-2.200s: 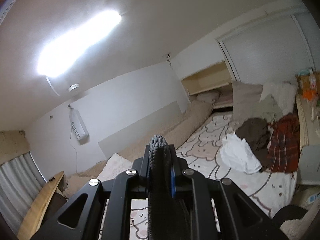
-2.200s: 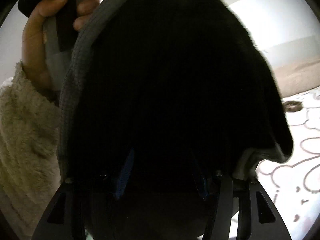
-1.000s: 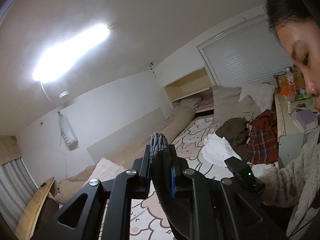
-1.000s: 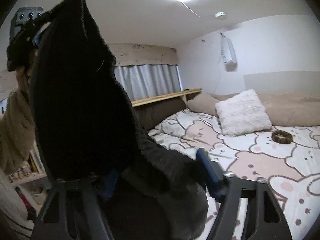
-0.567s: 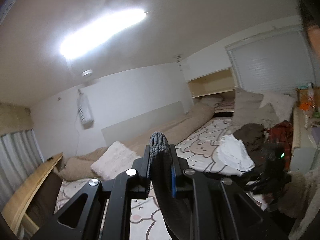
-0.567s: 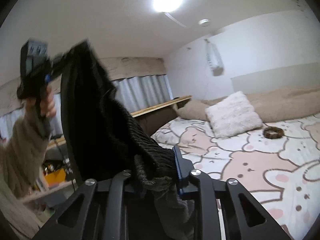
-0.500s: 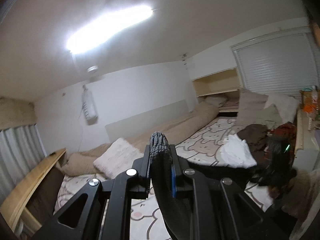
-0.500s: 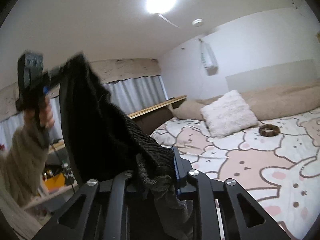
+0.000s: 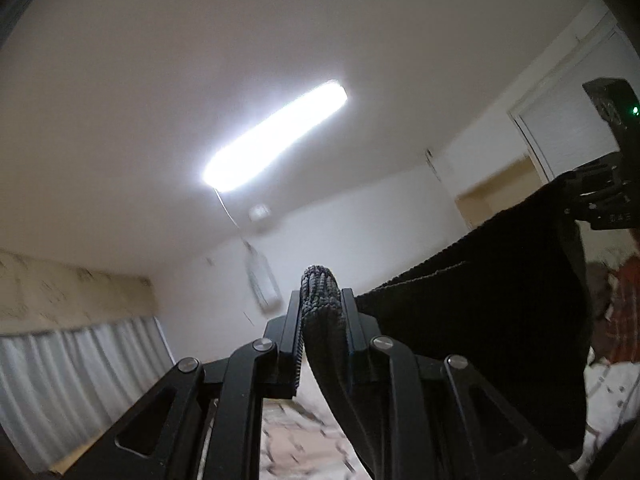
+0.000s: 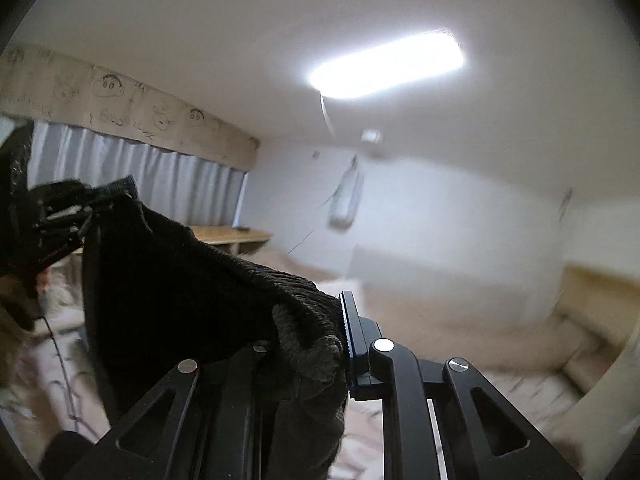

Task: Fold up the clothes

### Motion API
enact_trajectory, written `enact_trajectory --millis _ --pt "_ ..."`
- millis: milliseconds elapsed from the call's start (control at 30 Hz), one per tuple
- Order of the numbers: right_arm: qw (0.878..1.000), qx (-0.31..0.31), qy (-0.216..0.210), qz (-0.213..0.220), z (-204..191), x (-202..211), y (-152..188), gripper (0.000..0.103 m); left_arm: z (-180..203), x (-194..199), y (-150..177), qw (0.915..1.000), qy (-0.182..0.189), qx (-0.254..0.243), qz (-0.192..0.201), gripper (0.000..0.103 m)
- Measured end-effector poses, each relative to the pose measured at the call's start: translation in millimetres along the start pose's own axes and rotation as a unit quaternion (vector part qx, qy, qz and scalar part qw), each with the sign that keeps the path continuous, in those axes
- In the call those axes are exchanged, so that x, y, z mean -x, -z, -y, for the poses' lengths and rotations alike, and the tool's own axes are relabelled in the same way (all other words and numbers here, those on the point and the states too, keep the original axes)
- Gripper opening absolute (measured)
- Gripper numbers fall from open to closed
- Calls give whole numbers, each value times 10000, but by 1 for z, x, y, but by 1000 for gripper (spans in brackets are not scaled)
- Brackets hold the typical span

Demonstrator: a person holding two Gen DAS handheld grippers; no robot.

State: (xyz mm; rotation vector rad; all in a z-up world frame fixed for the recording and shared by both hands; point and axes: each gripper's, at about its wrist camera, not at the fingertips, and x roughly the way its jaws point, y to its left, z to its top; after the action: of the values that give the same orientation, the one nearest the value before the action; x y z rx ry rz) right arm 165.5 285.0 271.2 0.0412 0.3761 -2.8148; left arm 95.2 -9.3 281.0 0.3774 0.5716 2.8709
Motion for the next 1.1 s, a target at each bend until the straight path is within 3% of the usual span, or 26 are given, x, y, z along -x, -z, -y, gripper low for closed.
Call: enact_trajectory --millis 100,267,400,500,567,667,767,867,967,1033,1100 --pt "10000 53 33 3 -3 21 -23 17 -5 23 -16 9996 -68 -24 257 18" --pt "9976 -369 -537 -215 3 50 -39 17 -10 56 -40 9979 0 -213 615 19" --pt "9951 -464 -754 -434 13 52 -55 17 -13 45 -44 9985 135 -294 452 19" --pt "9933 -497 -741 -736 22 28 -47 17 -12 7 -20 9990 393 -193 -58 19" --pt "9897 -519 -675 -1150 25 -11 -29 17 -10 -23 3 9974 548 -88 -452 19" --pt "9803 -636 -618 -1764 29 -68 9 17 -4 -87 59 9905 704 134 -1175 19" --pt "9699 -803 -526 -2238 34 -136 46 17 9 -146 102 9842 653 246 -1628 18" --pt "9685 -862 -275 -2319 42 -195 54 17 15 -208 113 9818 510 294 -1805 17" --pt "9771 -723 -8 -2000 54 -227 24 17 6 -228 84 9904 239 299 -1326 17" --pt "9848 -606 125 -1620 59 -224 5 17 -4 -220 61 9961 163 240 -838 17" --pt "9898 -453 248 -1331 62 -215 -5 17 -4 -204 55 9979 274 -19 -595 17"
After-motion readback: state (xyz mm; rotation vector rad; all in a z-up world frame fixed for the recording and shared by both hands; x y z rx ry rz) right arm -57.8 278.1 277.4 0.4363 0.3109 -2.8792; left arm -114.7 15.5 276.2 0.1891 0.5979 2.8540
